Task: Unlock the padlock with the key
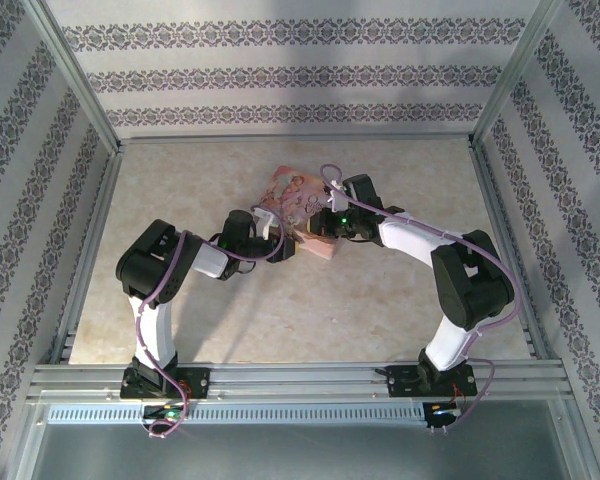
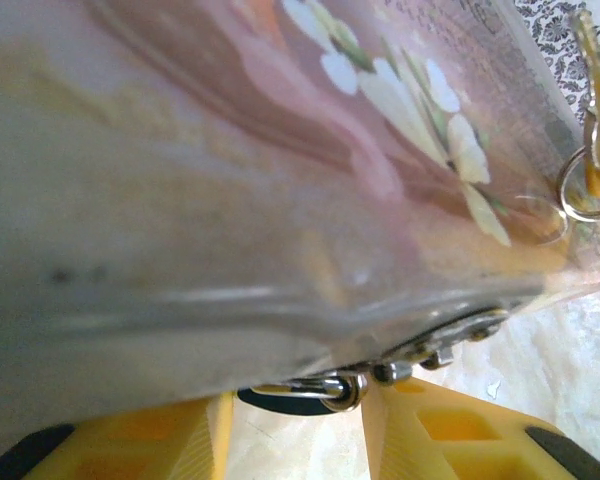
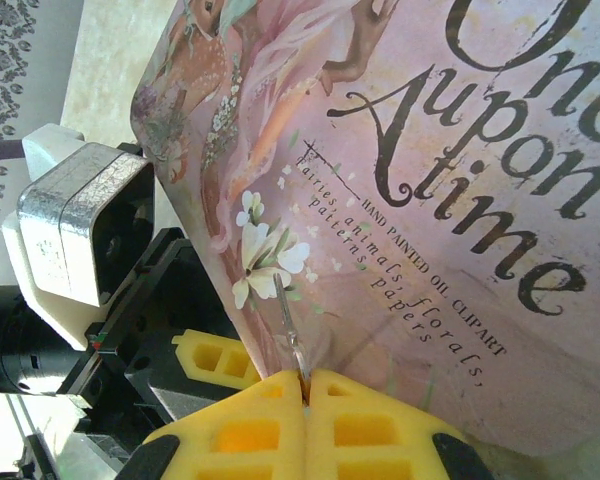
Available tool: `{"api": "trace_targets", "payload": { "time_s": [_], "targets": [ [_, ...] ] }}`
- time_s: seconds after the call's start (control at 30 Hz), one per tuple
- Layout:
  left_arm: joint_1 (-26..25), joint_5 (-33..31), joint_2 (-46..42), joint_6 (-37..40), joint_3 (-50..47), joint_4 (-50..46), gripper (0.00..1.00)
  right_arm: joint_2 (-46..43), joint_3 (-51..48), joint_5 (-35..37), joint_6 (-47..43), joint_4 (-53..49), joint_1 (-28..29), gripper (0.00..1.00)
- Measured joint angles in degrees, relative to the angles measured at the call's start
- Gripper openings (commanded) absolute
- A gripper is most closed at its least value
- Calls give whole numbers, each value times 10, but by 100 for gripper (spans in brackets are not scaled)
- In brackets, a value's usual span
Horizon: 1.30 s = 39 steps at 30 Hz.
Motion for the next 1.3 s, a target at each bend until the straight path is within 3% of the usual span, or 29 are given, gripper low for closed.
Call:
{"api": "trace_targets", "payload": {
  "time_s": [0.33, 0.67, 0.93, 1.3],
  "targets": [
    [-3, -10, 6, -21, 1, 13, 35, 0, 0, 0, 0, 0, 3, 0],
    [-8, -21, 11, -40, 11, 16, 22, 0, 0, 0, 0, 0, 5, 0],
    [-15, -34, 7, -45, 9, 18, 21, -18, 0, 9, 0, -25, 5, 0],
    [-30, -35, -68, -73, -13, -30, 16, -201, -95, 37, -38, -40, 35, 0]
  ]
}}
